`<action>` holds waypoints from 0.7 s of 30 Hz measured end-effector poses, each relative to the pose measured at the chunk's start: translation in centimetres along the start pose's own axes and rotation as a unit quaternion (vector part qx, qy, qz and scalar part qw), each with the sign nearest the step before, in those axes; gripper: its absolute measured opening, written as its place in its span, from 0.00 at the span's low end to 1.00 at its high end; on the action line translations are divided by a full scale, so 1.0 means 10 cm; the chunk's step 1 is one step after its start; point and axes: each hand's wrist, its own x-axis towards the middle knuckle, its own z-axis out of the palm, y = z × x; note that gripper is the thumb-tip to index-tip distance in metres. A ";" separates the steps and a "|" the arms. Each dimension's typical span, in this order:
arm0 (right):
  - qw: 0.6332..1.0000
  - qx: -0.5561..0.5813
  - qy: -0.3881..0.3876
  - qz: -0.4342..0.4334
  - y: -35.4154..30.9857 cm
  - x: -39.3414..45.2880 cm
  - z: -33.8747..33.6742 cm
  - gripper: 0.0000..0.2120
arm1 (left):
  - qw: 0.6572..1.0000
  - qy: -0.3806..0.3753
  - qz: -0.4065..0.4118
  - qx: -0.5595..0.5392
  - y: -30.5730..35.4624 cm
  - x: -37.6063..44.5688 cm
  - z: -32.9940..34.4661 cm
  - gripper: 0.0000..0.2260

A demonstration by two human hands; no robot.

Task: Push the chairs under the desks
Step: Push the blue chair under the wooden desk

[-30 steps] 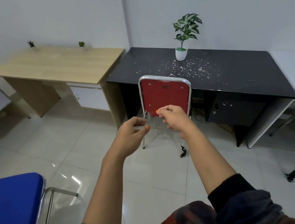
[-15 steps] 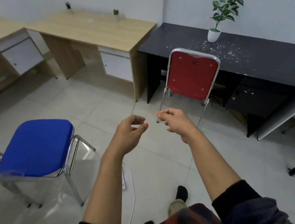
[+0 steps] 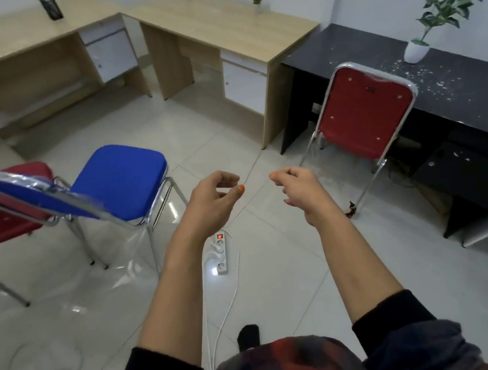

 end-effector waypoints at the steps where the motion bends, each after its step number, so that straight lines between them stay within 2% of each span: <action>1: 1.000 0.003 -0.005 0.004 0.06 -0.07 0.01 0.03 | 1.000 0.000 -0.006 0.003 -0.02 -0.11 0.01 0.11; 7: 0.998 0.030 -0.021 0.054 0.49 -0.46 0.15 0.05 | 0.998 -0.023 -0.043 0.047 -0.28 -0.80 0.04 0.10; 10: 0.997 0.031 -0.051 0.048 0.59 -0.62 0.24 0.04 | 0.997 -0.016 -0.048 0.061 -0.38 -1.02 0.00 0.11; 13: 0.996 0.031 -0.075 0.045 0.58 -0.71 0.25 0.04 | 0.997 -0.008 -0.043 0.067 -0.38 -1.09 -0.02 0.10; 21: 0.997 0.033 -0.064 0.029 0.39 -0.80 0.49 0.04 | 0.996 -0.039 -0.026 0.082 -0.53 -1.20 -0.25 0.12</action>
